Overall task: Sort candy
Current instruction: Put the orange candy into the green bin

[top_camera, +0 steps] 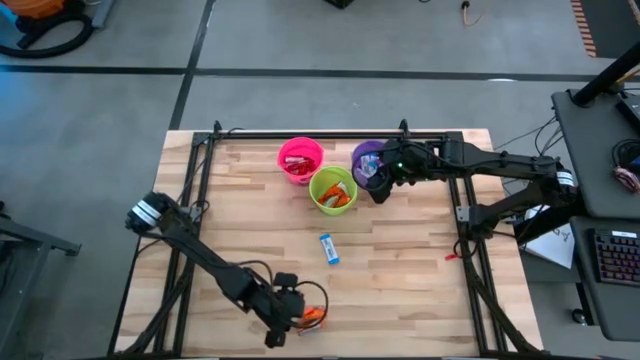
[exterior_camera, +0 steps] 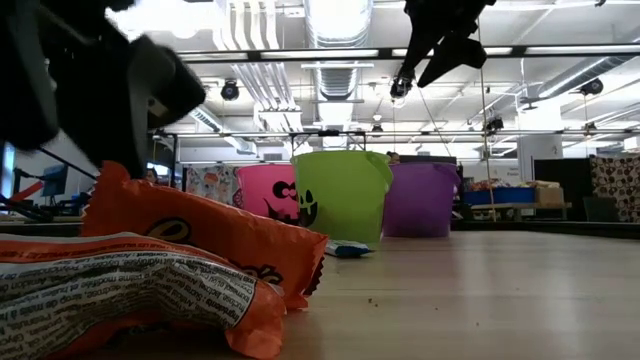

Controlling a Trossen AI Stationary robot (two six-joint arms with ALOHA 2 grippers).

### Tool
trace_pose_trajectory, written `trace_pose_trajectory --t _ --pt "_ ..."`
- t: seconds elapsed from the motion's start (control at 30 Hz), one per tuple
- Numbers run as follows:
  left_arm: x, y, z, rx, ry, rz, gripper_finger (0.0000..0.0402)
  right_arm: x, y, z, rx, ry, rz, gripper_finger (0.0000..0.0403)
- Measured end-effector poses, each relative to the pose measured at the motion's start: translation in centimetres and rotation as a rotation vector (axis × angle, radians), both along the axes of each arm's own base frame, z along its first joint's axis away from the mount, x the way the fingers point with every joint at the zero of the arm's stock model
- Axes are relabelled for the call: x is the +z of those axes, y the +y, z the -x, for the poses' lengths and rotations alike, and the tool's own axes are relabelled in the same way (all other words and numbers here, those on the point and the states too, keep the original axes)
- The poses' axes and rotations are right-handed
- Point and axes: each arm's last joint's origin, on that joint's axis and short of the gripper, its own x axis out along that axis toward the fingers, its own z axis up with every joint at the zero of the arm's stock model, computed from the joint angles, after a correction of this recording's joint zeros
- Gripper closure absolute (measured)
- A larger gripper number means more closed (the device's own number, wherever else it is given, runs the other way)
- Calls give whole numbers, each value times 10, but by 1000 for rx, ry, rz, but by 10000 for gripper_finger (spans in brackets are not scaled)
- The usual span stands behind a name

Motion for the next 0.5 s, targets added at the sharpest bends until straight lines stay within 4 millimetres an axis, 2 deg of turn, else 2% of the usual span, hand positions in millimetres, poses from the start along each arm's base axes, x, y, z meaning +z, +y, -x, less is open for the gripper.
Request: trace_pose_trajectory --t 0.5 --pt "-21 -4 -10 72 -23 38 247 -3 4 -1 18 11 -1 186"
